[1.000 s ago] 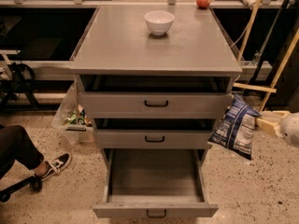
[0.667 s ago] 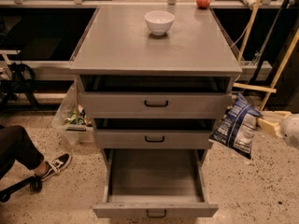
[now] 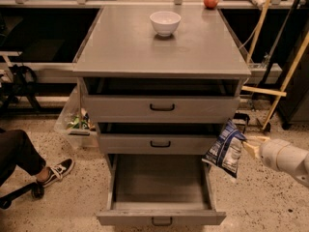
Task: Place blue chip bag into bottom drawer
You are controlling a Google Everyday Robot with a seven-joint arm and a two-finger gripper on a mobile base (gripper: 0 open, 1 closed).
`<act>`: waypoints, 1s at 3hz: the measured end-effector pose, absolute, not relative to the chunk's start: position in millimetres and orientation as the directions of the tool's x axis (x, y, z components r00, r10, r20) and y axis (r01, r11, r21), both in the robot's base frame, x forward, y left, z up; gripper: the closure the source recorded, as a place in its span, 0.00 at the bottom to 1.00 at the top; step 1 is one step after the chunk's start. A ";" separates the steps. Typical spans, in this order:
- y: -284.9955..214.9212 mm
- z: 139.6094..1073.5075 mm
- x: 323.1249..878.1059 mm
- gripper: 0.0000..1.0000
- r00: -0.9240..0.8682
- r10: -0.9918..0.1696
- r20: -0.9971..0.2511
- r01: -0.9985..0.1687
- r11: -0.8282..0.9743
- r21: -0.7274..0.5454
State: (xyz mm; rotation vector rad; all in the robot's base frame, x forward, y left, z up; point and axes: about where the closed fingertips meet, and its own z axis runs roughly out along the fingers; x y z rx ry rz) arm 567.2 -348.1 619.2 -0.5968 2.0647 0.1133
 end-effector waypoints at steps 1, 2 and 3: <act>-342.7 613.0 577.6 1.00 -0.424 -0.359 -0.831 -0.494 0.861 -0.120; -318.4 537.3 599.6 1.00 -0.495 -0.297 -0.817 -0.500 0.866 -0.012; -302.5 432.3 620.6 1.00 -0.578 -0.196 -0.792 -0.423 0.902 0.085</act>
Offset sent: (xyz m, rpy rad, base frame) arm 0.0791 0.0636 -0.2761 0.2763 0.2497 -0.0488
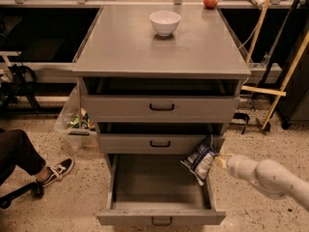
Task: Place blue chip bag into bottom drawer
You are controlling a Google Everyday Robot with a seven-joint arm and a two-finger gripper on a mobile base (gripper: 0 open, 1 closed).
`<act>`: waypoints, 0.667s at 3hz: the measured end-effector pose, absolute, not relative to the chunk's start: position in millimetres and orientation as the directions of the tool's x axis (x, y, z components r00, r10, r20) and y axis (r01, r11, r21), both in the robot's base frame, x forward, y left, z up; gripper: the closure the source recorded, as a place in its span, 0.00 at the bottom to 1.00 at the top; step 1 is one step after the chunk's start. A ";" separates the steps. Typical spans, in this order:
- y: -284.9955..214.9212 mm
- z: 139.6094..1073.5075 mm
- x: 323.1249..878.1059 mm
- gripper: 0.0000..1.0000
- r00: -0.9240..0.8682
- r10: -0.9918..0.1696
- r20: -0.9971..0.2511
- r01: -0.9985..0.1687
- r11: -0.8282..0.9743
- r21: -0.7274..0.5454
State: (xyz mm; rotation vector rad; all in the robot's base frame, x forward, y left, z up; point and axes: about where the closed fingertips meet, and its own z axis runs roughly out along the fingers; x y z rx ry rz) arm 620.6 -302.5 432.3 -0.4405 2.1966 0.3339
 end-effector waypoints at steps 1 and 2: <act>-291.8 359.1 629.2 1.00 -0.631 -0.126 -0.766 -0.367 0.918 0.152; -280.0 296.8 632.9 1.00 -0.670 -0.073 -0.739 -0.321 0.926 0.199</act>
Offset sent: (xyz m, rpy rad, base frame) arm 0.0133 0.0224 -0.1604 0.0938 0.1213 -0.1189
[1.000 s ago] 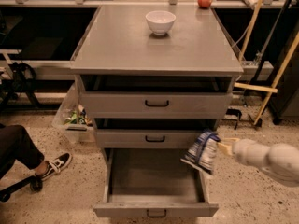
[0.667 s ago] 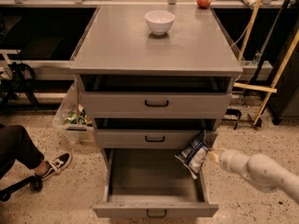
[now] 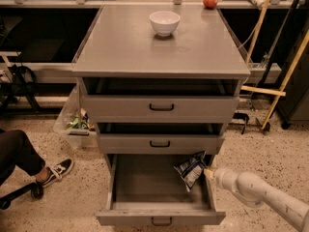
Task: Place blue chip bag into bottom drawer
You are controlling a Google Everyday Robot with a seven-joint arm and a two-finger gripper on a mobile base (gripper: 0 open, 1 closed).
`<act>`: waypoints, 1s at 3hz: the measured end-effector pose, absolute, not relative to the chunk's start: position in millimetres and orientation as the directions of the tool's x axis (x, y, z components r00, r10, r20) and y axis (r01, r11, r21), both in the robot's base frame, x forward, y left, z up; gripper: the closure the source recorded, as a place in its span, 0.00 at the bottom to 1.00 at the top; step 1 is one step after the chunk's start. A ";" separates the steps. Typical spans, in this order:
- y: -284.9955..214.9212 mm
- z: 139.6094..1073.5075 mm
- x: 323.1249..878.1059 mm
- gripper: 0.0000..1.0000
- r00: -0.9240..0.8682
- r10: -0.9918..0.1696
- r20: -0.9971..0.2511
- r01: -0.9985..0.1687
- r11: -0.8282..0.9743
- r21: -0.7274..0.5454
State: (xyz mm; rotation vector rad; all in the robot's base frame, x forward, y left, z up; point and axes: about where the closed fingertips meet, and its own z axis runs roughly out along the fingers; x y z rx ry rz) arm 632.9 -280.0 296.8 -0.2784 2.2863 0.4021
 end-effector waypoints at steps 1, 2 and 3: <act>-276.5 298.0 630.0 1.00 -0.671 -0.079 -0.738 -0.331 0.922 0.203; -253.4 265.8 614.4 1.00 -0.688 -0.092 -0.720 -0.355 0.908 0.223; -216.1 220.3 599.4 1.00 -0.701 -0.137 -0.699 -0.401 0.887 0.228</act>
Offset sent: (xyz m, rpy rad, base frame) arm -0.0428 0.0564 -0.0778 0.0301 0.0695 0.0868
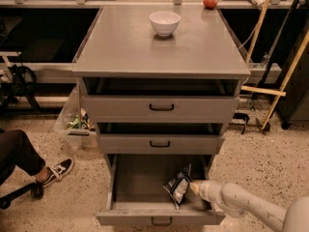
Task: Place blue chip bag into bottom drawer
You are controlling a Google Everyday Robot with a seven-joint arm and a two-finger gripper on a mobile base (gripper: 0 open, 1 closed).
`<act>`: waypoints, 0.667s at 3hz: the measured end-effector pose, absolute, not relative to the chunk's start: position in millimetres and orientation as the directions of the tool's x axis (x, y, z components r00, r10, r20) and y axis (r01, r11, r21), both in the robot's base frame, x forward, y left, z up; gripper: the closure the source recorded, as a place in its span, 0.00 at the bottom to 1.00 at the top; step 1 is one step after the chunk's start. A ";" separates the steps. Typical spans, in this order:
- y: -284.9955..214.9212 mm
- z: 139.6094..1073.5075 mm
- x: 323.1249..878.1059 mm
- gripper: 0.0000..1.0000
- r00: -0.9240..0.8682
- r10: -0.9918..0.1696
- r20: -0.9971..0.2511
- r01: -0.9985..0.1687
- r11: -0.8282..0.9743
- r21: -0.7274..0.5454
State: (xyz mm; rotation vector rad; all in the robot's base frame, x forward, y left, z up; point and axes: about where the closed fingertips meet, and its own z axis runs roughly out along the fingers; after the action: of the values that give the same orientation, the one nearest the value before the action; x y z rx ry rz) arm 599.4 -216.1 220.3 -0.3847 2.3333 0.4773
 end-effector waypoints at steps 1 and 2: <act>-215.9 220.1 599.2 1.00 -0.702 -0.137 -0.699 -0.401 0.887 0.228; -215.8 220.0 599.2 0.83 -0.702 -0.137 -0.699 -0.401 0.887 0.228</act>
Offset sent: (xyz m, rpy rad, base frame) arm -0.0002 0.0002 -0.0003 0.0002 0.0004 0.0002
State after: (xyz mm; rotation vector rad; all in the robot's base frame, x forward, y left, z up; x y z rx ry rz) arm 599.2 -215.8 220.0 -0.3849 2.3336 0.4779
